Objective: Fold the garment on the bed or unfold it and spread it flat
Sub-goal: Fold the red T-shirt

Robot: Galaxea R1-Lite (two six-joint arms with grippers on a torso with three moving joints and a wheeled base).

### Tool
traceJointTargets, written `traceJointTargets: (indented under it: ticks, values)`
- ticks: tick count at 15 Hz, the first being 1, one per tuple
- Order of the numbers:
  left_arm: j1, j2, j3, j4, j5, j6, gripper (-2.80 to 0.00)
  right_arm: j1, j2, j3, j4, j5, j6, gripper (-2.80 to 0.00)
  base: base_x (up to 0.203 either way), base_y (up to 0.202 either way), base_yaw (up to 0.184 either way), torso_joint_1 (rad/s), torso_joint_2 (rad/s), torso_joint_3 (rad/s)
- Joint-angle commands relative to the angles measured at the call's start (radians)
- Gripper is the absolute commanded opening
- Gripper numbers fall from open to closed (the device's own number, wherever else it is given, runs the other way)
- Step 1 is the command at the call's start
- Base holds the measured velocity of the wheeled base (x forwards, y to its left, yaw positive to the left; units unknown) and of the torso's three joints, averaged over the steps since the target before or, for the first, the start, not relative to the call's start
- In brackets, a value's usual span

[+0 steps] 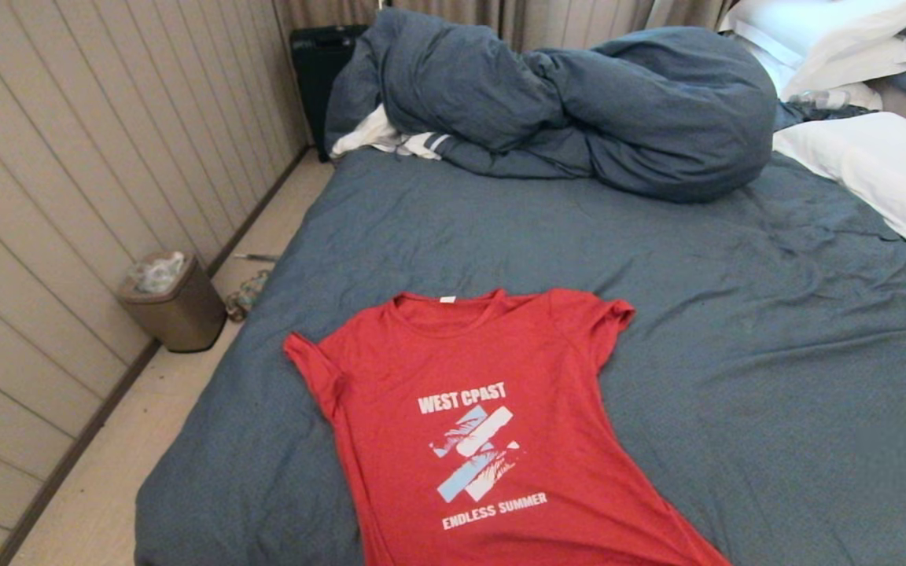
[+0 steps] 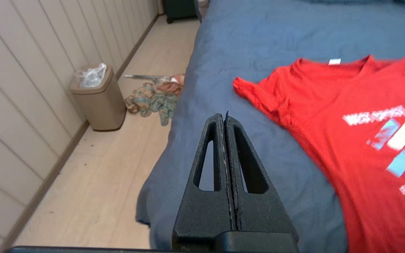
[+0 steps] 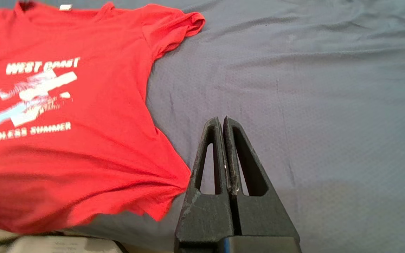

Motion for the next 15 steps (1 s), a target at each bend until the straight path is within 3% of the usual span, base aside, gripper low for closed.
traceJointTargets:
  ticks: [1,3,13,15]
  values:
    - [0.0,-0.001,0.041,-0.002,0.001,-0.005,-2.8,0.0,0.002,0.005,0.002,-0.001,0.005,-2.8,0.0,0.0,0.0,0.0,0.0,0.0]
    - [-0.001,-0.001,0.041,-0.006,0.014,-0.069,-2.8,0.0,0.001,0.005,0.002,-0.004,0.017,-2.8,0.0,0.0,0.0,0.0,0.0,0.0]
    - [0.0,-0.004,0.041,-0.008,0.016,-0.098,-2.8,-0.001,-0.001,0.002,0.004,-0.002,0.005,-2.8,0.0,0.0,0.0,0.0,0.0,0.0]
    - [0.0,0.018,0.009,0.012,0.01,-0.095,-2.8,0.001,0.025,-0.054,0.043,0.005,-0.002,-2.8,0.0,0.0,0.0,0.0,0.0,0.0]
